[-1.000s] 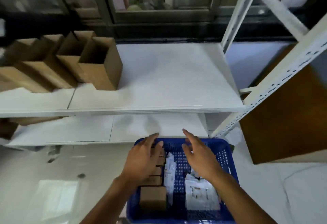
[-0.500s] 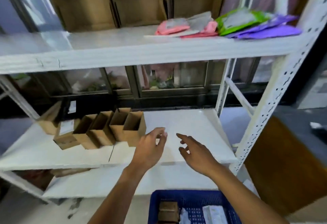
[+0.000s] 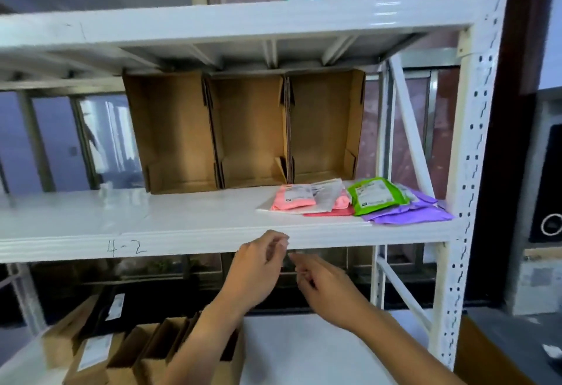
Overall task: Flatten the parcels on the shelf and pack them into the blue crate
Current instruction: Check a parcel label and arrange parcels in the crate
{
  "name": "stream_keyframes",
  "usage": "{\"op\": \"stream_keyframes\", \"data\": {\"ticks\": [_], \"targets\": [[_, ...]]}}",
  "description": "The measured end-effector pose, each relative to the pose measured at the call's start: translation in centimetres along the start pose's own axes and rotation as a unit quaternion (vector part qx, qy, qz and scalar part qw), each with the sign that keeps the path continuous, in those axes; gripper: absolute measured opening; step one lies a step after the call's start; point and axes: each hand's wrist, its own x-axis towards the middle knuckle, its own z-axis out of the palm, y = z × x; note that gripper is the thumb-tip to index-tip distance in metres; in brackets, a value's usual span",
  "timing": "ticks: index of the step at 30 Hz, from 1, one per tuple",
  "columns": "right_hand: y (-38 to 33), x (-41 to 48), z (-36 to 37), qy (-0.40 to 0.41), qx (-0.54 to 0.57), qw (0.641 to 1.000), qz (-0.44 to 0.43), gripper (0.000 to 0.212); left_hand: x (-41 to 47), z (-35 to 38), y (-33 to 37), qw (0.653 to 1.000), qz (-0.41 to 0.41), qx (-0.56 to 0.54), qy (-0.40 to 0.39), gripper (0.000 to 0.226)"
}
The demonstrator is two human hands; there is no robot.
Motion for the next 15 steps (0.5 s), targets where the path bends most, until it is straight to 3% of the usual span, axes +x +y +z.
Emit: {"op": "stream_keyframes", "data": {"ticks": [6,12,15], "targets": [[-2.3,6.4,-4.5,0.028,-0.039,0.999,-0.017,0.038,5.4,-2.1,1.1,0.999,-0.001,0.043,0.003,0.022],[-0.8,11.7,-6.6,0.109,-0.079,0.991,0.026,0.033,10.5,-1.5,-1.1,0.995,0.012,0.100,0.025,0.025],[0.3,13.9,-7.0,0.097,-0.105,0.988,0.062,0.033,12.7,-0.9,-2.4,0.990,-0.005,0.138,0.007,0.028]]}}
